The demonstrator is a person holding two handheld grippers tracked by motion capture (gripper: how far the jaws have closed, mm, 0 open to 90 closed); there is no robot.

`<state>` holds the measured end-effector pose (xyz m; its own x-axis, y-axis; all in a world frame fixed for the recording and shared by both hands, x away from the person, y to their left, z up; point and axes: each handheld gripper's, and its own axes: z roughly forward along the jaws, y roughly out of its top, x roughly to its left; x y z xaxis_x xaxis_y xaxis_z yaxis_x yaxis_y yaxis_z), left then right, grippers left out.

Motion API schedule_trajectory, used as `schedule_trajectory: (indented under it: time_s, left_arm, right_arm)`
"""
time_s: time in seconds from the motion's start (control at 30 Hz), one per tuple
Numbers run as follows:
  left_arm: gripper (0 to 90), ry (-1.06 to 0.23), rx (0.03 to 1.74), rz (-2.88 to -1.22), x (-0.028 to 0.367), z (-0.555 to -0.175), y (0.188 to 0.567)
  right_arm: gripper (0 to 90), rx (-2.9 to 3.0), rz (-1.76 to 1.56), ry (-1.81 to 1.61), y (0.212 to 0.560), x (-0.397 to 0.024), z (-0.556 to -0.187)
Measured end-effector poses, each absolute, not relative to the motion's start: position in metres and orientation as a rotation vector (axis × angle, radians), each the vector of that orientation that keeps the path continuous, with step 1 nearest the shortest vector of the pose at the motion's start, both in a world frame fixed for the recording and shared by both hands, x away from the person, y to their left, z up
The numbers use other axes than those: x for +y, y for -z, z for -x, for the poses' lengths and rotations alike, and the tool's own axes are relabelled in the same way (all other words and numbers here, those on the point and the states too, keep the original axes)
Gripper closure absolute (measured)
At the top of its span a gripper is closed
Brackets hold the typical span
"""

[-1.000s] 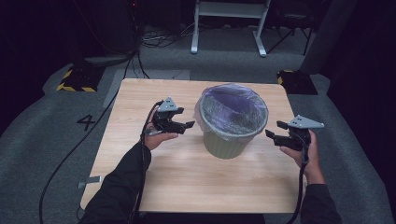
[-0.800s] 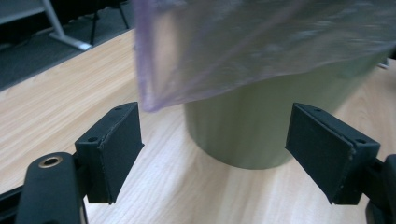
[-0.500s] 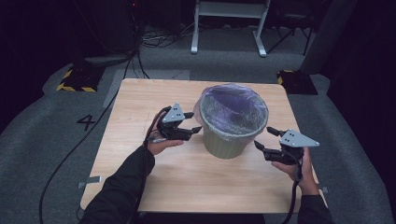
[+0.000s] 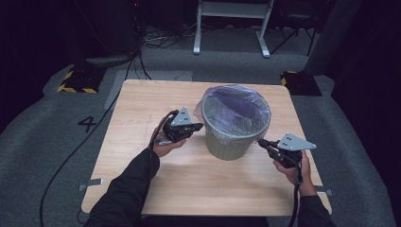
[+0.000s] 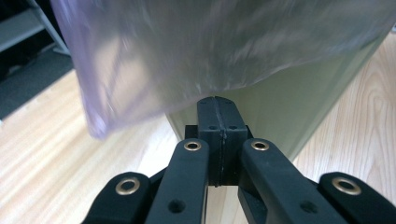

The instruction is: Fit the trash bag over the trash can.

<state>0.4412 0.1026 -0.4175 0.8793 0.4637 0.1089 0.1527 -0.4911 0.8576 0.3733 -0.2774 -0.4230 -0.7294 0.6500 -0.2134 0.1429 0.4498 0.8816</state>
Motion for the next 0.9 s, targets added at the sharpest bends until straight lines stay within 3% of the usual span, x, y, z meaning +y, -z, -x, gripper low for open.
schedule_trajectory:
  time_s: [0.17,0.3,0.37,0.5,0.63,0.83,0.9]
  left_arm:
    - [90.0,-0.405,0.425,-2.161,0.101,-0.438,0.435]
    - [89.5,-0.460,0.471,-2.093,0.108,-0.435,0.435]
    - [64.9,-0.469,0.508,-2.018,0.115,-0.434,0.428]
    - [34.3,-0.552,0.538,-1.960,0.122,-0.431,0.421]
    - [16.9,-0.520,0.530,-1.935,0.122,-0.434,0.415]
    - [15.9,-0.535,0.472,-1.923,0.111,-0.435,0.402]
    - [21.4,-0.560,0.467,-1.930,0.107,-0.436,0.399]
  right_arm:
    - [90.0,2.217,-0.690,-1.235,0.430,-0.281,-0.375]
    - [90.0,2.227,-0.723,-1.227,0.435,-0.283,-0.378]
    - [90.0,2.217,-0.718,-1.240,0.434,-0.284,-0.377]
    - [88.2,2.190,-0.709,-1.259,0.429,-0.285,-0.375]
    - [84.2,2.165,-0.719,-1.263,0.426,-0.285,-0.376]
    - [80.6,2.145,-0.705,-1.270,0.420,-0.281,-0.375]
    - [80.3,2.141,-0.700,-1.268,0.418,-0.281,-0.375]
